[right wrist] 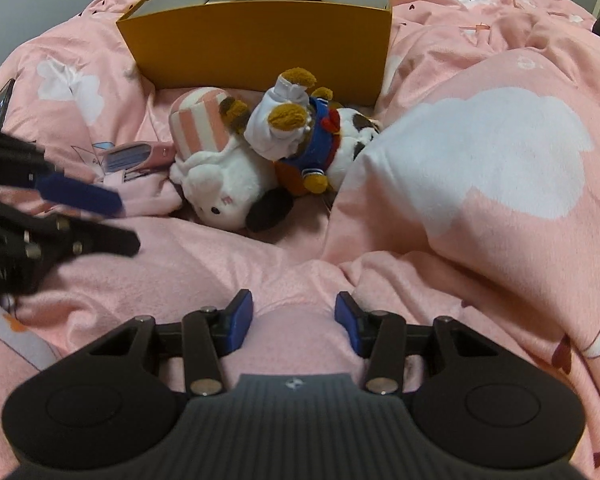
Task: Organize objects
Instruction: 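Grasp the pink mini backpack with the left gripper while the right gripper grasps the pink card wallet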
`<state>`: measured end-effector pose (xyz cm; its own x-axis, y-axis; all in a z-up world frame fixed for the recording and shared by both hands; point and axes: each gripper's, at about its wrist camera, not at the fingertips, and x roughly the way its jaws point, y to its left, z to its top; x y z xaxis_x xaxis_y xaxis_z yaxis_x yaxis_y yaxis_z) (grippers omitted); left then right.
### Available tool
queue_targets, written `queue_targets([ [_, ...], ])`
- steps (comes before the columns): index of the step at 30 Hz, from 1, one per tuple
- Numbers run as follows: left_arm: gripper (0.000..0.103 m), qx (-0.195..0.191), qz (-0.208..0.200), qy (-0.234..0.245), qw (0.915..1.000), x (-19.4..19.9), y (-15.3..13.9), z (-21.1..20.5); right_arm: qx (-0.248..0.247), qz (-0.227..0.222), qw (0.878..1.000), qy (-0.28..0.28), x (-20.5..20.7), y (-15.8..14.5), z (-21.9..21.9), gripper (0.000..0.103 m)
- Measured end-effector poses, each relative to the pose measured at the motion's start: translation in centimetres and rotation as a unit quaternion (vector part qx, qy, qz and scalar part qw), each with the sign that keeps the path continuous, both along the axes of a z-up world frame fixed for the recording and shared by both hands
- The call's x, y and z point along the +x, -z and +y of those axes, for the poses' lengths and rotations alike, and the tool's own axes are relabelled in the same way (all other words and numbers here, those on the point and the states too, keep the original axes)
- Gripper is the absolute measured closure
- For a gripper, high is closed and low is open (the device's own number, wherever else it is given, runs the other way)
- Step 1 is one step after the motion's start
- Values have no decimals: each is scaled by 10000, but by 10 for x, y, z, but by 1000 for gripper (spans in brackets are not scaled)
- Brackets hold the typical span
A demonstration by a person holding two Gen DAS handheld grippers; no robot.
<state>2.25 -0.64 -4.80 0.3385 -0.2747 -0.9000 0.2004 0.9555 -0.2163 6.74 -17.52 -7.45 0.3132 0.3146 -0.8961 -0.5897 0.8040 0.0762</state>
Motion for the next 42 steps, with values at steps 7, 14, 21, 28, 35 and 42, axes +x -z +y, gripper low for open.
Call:
queue_targets([
  [7, 60, -81, -530, 98, 9985, -11, -18, 6, 94, 42, 9999, -81, 11, -8, 4, 54],
  [14, 47, 249, -805, -312, 9960, -17, -34, 33, 649, 148, 9978, -81, 38, -29, 24, 60],
  [21, 39, 650, -411, -475, 9959, -16, -13, 47, 868, 340, 9914, -922, 28, -38, 76, 67],
  [28, 38, 329, -108, -357, 9988, -14, 8, 53, 507, 1036, 9876, -1060, 24, -1, 96, 80],
  [35, 57, 314, -432, -527, 9972, -9, -1, 63, 854, 733, 9861, -1222, 30, -12, 111, 89],
  [42, 60, 523, -847, -1369, 9856, 8, -11, 91, 1073, 79, 9859, -1278, 54, -27, 146, 89],
])
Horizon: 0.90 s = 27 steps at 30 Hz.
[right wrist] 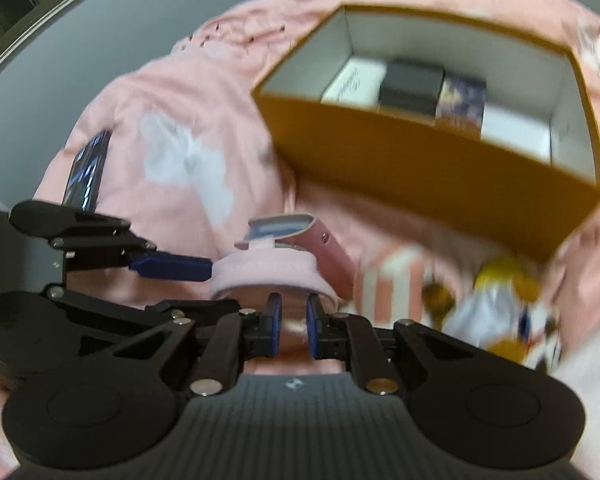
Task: Organize objects
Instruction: 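Grasp the pink mini backpack with the left gripper while the right gripper grasps the pink card wallet, then lift the pink backpack and pink wallet over the orange box with both grippers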
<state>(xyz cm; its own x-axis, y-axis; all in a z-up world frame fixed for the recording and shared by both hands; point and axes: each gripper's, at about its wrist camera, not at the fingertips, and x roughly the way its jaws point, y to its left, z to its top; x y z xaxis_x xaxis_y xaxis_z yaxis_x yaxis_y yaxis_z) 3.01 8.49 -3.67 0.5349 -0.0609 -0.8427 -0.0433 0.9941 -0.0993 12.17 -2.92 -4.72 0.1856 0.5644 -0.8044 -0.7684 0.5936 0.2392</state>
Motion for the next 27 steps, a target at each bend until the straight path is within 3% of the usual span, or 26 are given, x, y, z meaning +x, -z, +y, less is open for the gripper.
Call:
queue_targets([
  [5, 60, -96, -98, -803, 9967, 12, 8, 25, 151, -171, 9995, 234, 16, 0, 11, 88],
  [9, 59, -349, -10, -847, 9958, 11, 12, 31, 311, -84, 9989, 328, 22, -2, 2, 84],
  [13, 43, -384, 145, -887, 9952, 17, 17, 35, 183, -166, 9989, 407, 31, 2, 3, 84],
  [21, 34, -603, 490, -988, 9921, 35, 43, 35, 26, -304, 9990, 322, 42, 14, 14, 84],
  [27, 61, -754, 459, -1117, 9898, 37, 48, 39, 43, -221, 9994, 276, 53, 18, 14, 82],
])
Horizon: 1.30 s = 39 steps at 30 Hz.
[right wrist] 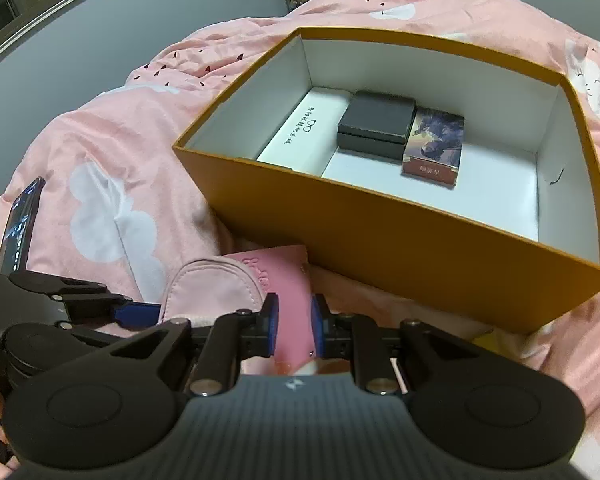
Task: Organize objects
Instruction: 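Lift the pink backpack and pink wallet over the orange box with both grippers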
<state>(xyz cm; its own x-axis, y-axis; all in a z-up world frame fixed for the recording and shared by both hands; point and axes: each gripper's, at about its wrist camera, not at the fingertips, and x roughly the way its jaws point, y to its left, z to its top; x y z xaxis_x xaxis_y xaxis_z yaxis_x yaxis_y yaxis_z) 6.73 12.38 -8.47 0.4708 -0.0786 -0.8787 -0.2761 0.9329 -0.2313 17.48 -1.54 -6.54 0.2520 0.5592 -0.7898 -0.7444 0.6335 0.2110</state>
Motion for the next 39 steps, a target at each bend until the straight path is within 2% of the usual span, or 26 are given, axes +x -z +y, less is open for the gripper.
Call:
queue_targets([
  [2, 70, -25, -117, -55, 9999, -3, -4, 1, -35, 42, 10000, -14, 3, 2, 2, 77],
  [3, 71, 45, -209, -60, 9998, -6, -8, 0, -52, 64, 10000, -25, 4, 3, 3, 74],
  [5, 73, 354, -399, -20, 9986, -12, -22, -3, -90, 112, 9999, -75, 7, 5, 5, 67],
  [8, 73, 725, -475, 10, 9962, -16, -41, 2, -146, 223, 9995, -157, 12, 11, 10, 65],
  [13, 74, 479, -366, -204, 9980, -12, -39, 23, -172, 500, 9983, -256, 21, 21, 25, 65],
  [19, 74, 374, -317, -265, 9984, -13, -31, 31, -417, 857, 9951, -248, 33, 46, 40, 55],
  [21, 74, 312, -311, -324, 9985, -15, -29, 34, -360, 1024, 9938, -235, 39, 52, 40, 49],
  [27, 74, 287, -307, -355, 9985, -15, -26, 34, -61, 1371, 9905, -84, 46, 66, 43, 44],
  [29, 74, 296, -305, -358, 9985, -15, -26, 33, -20, 1349, 9908, -81, 44, 69, 45, 47],
  [30, 74, 289, -309, -360, 9985, -15, -27, 33, 30, 1338, 9909, -112, 42, 68, 44, 54],
  [32, 74, 286, -318, -367, 9984, -15, -27, 33, 9, 1198, 9927, -152, 37, 62, 43, 58],
  [36, 74, 329, -356, -349, 9982, -16, -29, 31, 87, 887, 9957, -250, 21, 45, 37, 75],
  [39, 74, 334, -410, -320, 9981, -19, -33, 30, 170, 715, 9970, -226, 13, 34, 30, 81],
])
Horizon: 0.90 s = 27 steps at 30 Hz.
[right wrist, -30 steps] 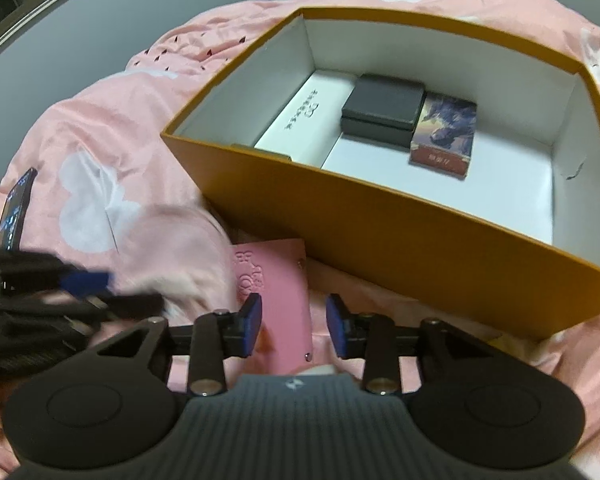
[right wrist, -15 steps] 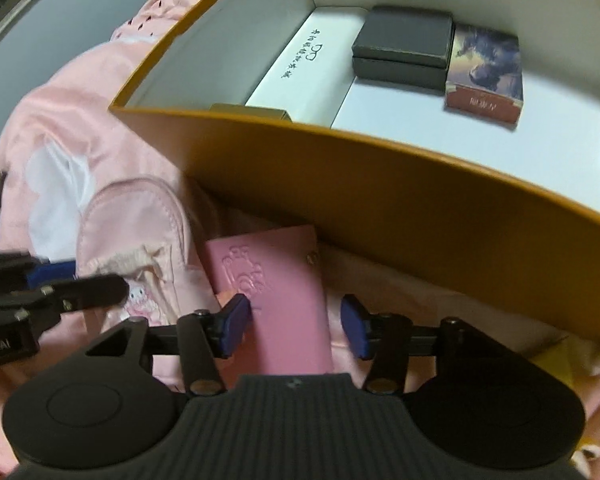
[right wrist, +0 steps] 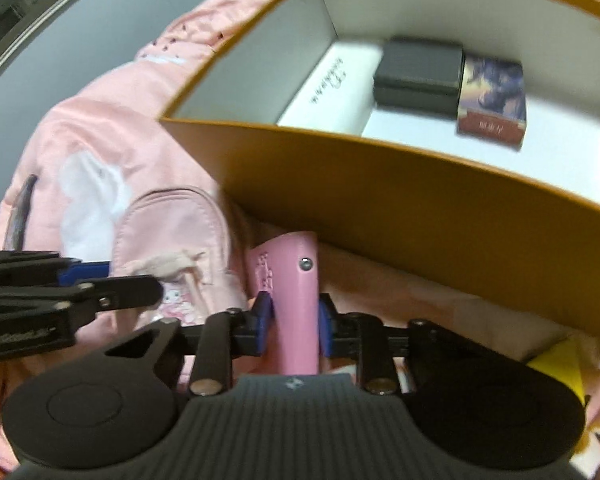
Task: Organize objects
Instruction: 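Lift the pink backpack and pink wallet over the orange box with both grippers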
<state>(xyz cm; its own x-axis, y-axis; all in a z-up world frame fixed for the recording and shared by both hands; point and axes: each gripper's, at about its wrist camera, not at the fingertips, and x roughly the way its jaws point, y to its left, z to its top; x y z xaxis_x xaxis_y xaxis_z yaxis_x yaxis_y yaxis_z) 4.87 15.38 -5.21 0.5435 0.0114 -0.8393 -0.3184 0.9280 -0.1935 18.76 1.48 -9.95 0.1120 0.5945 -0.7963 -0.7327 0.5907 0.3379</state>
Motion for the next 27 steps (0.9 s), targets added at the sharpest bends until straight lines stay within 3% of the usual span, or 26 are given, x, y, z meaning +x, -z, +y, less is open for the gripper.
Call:
queue_targets([
  [11, 75, -353, -693, 440, 9960, -17, -45, -8, 354, -850, 9952, 333, -27, -60, -47, 84],
  [20, 75, -346, -1300, 780, 9878, -6, -90, -13, 1032, -642, 9895, 784, -16, -108, -105, 84],
  [27, 75, 12, -1652, 985, 9813, 28, -119, -10, 1448, -738, 9801, 1139, 22, -147, -117, 84],
])
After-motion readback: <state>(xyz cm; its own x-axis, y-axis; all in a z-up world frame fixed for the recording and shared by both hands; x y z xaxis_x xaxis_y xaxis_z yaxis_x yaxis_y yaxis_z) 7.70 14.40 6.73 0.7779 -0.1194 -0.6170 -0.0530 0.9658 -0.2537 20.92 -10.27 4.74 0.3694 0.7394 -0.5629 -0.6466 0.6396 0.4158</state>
